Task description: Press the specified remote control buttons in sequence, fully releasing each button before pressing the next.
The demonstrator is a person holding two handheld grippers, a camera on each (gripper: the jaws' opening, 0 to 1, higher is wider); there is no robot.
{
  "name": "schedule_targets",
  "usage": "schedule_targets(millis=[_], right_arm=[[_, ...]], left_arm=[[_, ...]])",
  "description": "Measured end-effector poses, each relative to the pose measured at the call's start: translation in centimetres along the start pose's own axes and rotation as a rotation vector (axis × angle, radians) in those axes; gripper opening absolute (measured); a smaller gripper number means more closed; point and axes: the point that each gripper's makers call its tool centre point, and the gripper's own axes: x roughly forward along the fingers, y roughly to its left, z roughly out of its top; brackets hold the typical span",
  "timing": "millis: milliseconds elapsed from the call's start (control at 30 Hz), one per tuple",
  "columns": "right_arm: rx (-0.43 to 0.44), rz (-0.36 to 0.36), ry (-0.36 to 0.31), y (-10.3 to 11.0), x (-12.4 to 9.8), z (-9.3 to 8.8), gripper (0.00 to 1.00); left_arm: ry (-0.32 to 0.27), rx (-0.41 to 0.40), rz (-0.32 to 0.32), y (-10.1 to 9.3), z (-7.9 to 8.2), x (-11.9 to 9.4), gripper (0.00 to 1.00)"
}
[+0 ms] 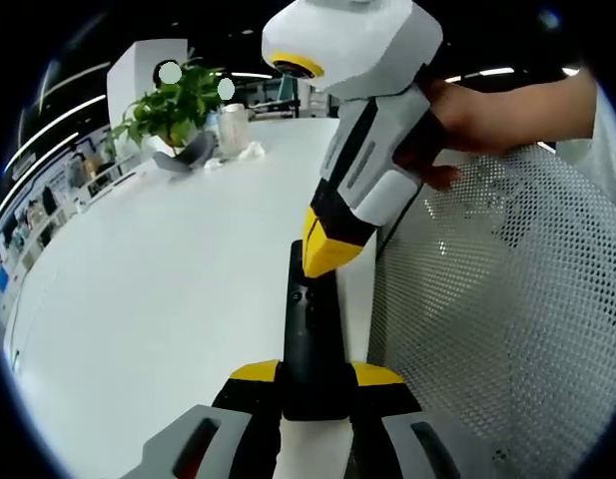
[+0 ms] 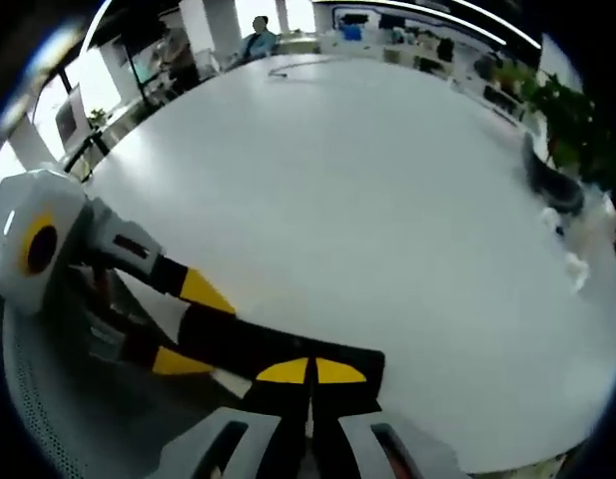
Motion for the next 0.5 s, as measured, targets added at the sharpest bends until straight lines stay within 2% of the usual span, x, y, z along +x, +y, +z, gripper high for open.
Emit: schedule_targets(millis=[67,133,167,233,333,400,500], right_arm=[[-0.034,-0.016,0.01,0.0,0.0,0.1,0.0],[-0.087,-0.033,-0.045,-0.1,-0.1,0.9,0.0],[-0.083,-0.026,-0.053,0.1,-0.2,1.0,0.0],[-0.05,0.001,-0.057,0.4,-0.3,1.1,0.0],[0.037,0.082,-0.036,1.3,-0.1,0.9,0.0],[0.077,0.122,-0.063,1.6,-0.3,1.4,0.0],[0.1,0.133,-0.067,1.5,-0.4,1.4,0.0]], left_arm=[[0.001,0.001,-0.002,0.0,0.0,0.0,0.24],[0.002,0.003,-0.006,0.0,0.0,0.0,0.24],[0.003,0.002,-0.006,0.0,0.0,0.0,0.24],[0.005,0.003,-0.007,0.0,0.0,0.0,0.24],[0.005,0.007,-0.011,0.0,0.1,0.1,0.24],[0.007,0.008,-0.012,-0.1,0.1,0.1,0.24],[0.006,0.01,-0.016,-0.1,0.1,0.1,0.24]])
